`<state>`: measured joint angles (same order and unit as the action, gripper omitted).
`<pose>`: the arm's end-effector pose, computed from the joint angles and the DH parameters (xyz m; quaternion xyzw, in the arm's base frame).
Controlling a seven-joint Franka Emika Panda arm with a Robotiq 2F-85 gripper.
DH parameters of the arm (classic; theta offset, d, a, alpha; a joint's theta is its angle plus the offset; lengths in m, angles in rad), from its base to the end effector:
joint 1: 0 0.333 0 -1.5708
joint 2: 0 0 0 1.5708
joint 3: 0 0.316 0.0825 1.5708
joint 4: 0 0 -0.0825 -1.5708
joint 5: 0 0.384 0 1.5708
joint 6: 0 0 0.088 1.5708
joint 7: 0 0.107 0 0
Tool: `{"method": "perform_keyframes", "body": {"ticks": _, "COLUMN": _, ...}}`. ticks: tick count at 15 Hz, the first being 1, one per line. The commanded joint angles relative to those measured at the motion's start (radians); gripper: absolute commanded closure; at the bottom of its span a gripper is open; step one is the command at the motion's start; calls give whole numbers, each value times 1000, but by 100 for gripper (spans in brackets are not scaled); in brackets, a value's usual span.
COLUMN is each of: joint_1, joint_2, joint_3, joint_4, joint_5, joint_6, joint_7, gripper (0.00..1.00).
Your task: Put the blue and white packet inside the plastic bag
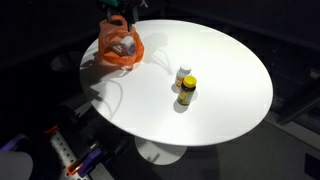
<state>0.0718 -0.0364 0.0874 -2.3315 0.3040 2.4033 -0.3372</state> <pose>0.5056 0.0834 0.3624 -0.9830 -0.1395 -0.0628 0.1011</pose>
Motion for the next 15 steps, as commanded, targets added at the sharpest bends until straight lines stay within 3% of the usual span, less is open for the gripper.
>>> {"method": "perform_keyframes", "body": {"ticks": 1, "joint_1": -29, "joint_2": -51, "joint_3": -47, "joint_4": 32, "joint_5": -48, "joint_6": -99, "joint_7": 26, "gripper": 0}}
{"method": "perform_keyframes", "body": {"ticks": 4, "joint_1": -64, "joint_2": -98, "joint_3": -83, "joint_4": 52, "joint_5": -169, "joint_6": -143, "joint_7": 87, "gripper": 0}}
{"method": "perform_keyframes", "body": {"ticks": 7, "joint_1": -87, "joint_2": -125, "joint_3": -110, "joint_4": 123, "joint_5": -225, "joint_6": -273, "joint_7": 113, "gripper": 0}}
{"method": "perform_keyframes", "body": {"ticks": 11, "joint_1": -101, "joint_2": -128, "joint_3": -138, "joint_4": 221, "joint_5": -223, "joint_6": -428, "joint_7": 105, "gripper": 0}}
{"method": "perform_keyframes", "body": {"ticks": 12, "joint_1": -92, "joint_2": -135, "joint_3": -134, "joint_4": 174, "joint_5": -205, "joint_6": -366, "joint_7": 87, "gripper": 0}}
{"method": "perform_keyframes", "body": {"ticks": 15, "joint_1": -95, "joint_2": -134, "joint_3": -143, "joint_4": 198, "joint_5": -205, "joint_6": -402, "joint_7": 86, "gripper": 0}}
